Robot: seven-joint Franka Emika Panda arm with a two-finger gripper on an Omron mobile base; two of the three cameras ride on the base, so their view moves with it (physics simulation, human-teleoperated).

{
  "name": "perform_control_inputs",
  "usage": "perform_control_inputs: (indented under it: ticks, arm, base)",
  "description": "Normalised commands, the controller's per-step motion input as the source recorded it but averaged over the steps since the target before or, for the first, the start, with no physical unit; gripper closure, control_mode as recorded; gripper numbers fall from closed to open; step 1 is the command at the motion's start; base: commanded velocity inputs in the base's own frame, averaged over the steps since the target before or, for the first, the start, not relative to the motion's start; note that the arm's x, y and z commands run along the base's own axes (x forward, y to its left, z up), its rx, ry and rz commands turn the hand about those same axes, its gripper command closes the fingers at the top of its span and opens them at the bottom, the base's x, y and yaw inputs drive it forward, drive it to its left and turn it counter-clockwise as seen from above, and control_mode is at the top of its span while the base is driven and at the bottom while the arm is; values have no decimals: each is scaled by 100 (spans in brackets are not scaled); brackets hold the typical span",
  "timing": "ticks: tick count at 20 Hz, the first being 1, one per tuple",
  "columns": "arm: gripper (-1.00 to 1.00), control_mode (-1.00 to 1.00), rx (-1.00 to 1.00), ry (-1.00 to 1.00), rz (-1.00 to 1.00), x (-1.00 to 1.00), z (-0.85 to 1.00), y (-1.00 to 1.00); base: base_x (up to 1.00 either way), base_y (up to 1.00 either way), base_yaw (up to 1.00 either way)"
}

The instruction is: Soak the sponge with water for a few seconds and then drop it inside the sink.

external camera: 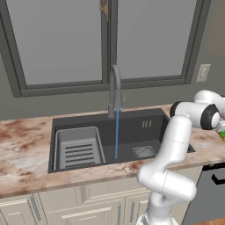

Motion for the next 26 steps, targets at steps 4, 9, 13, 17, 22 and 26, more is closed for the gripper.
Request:
perform_control_inputs:
  ticks: [4,9,13,17,22,26]
  arm:
    - [-100,-100,0,0,0,0,-6,0]
    - [-100,-100,0,0,0,0,-6,0]
    - [-100,-100,0,0,0,0,-6,0]
    - [-100,-100,0,0,0,0,-6,0]
    - [-100,-100,0,0,0,0,-17,0]
    - [-100,-100,0,0,0,0,-16,0]
  base:
    - [0,0,0]
    - [0,0,0]
    - [0,0,0]
    - [0,0,0]
    - [0,0,0]
    - [0,0,0]
